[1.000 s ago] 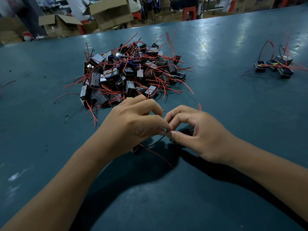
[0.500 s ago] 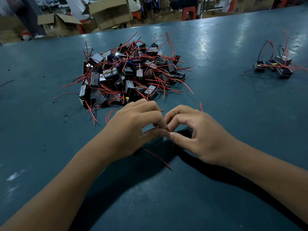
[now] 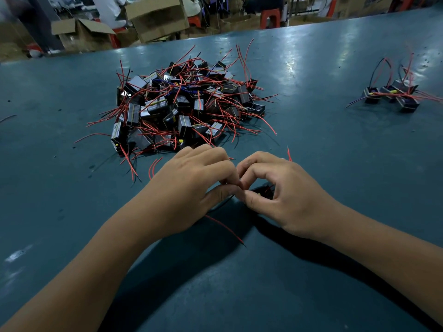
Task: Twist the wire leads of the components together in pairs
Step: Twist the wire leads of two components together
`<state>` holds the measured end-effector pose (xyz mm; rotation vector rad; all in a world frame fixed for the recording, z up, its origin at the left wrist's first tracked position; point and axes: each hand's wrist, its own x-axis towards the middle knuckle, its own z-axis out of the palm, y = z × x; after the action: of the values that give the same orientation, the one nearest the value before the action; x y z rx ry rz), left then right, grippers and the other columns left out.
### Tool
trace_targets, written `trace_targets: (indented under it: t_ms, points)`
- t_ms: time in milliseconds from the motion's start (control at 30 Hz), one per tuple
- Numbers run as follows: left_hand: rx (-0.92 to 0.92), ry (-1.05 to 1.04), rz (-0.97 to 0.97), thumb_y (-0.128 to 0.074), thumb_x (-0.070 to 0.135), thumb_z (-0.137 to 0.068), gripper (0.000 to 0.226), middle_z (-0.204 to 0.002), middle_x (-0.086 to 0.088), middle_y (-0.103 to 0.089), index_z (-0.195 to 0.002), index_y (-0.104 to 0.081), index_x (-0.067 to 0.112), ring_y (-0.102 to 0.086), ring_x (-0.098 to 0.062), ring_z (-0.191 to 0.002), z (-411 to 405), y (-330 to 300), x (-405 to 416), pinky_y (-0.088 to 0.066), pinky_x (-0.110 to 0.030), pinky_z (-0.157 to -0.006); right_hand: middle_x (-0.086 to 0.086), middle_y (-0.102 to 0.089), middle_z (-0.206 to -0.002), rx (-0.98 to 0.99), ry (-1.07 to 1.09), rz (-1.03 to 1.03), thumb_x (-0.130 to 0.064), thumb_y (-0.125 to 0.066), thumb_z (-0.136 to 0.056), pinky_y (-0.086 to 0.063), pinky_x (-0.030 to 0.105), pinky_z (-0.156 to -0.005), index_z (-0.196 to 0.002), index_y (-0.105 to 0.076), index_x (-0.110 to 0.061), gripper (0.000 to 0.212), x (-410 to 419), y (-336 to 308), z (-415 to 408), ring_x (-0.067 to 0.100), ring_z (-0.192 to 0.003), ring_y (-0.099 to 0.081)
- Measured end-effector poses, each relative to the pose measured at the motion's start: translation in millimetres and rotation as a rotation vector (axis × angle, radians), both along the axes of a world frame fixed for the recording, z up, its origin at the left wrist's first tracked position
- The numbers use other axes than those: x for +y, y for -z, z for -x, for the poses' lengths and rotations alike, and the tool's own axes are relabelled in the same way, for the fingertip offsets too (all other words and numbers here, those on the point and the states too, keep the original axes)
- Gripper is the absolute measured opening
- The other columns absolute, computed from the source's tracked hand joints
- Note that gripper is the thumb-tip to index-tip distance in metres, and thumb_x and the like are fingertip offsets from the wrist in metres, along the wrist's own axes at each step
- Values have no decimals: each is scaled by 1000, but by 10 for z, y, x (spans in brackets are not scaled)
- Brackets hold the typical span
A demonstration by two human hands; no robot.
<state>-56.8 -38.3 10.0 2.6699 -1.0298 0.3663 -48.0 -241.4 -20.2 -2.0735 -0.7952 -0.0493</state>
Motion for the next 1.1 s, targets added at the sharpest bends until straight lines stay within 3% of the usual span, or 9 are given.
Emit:
trace_targets:
  t_ms: [300, 433, 533, 633, 800, 1000, 1100]
  points:
    - [147, -183, 142, -60, 26, -99, 12, -86, 15, -49, -87, -59, 23, -46, -9, -83, 92, 60, -125, -38, -34, -77, -17, -61, -101, -40, 58, -14, -13, -73, -85, -42, 44, -95, -78, -65, -19, 12, 27, 36, 13, 5, -100, -58]
    - [253, -322, 263, -59, 30, -95, 14, -81, 13, -52, -83, -59, 25, -46, 1, -76, 130, 117, -187, -32, -17, -66, -16, -62, -98, -48, 100, -30, -13, -73, -84, -43, 41, -91, -75, -63, -21, 16, 52, 56, 27, 5, -97, -58]
    - [350, -411, 347, -60, 30, -96, 19, -70, 12, -52, -78, -59, 27, -46, -1, -63, 132, 144, -211, -28, -20, -56, -16, -61, -96, -57, 118, -25, -13, -73, -84, -41, 34, -82, -73, -60, -25, 20, 77, 62, 41, 3, -93, -56]
    - [415, -468, 383, -59, 31, -97, 23, -57, 11, -48, -74, -59, 26, -43, -4, -52, 132, 151, -239, -27, -22, -49, -15, -61, -95, -93, 135, -4, -13, -73, -83, -38, 33, -86, -73, -58, -26, 22, 98, 65, 59, 3, -92, -54]
    - [315, -527, 333, -58, 31, -95, 22, -70, 10, -53, -74, -57, 26, -48, -7, -64, 169, 131, -300, -30, -30, -58, -14, -62, -96, -86, 149, 7, -13, -72, -84, -33, 27, -91, -73, -57, -27, 23, 88, 50, 63, 2, -93, -55]
    - [315, -567, 322, -54, 29, -91, 19, -68, 6, -54, -74, -58, 22, -49, -11, -64, 151, 132, -340, -30, -33, -58, -12, -62, -96, -113, 173, 11, -10, -72, -83, -35, 33, -93, -75, -58, -25, 22, 143, 61, 79, 5, -94, -56]
    - [297, -492, 389, -59, 29, -90, 17, -70, 9, -55, -73, -60, 24, -50, -5, -65, 133, 95, -326, -32, -24, -59, -10, -63, -93, -93, 207, -33, -8, -72, -83, -42, 36, -89, -75, -61, -18, 17, 118, 74, 60, 8, -92, -58]
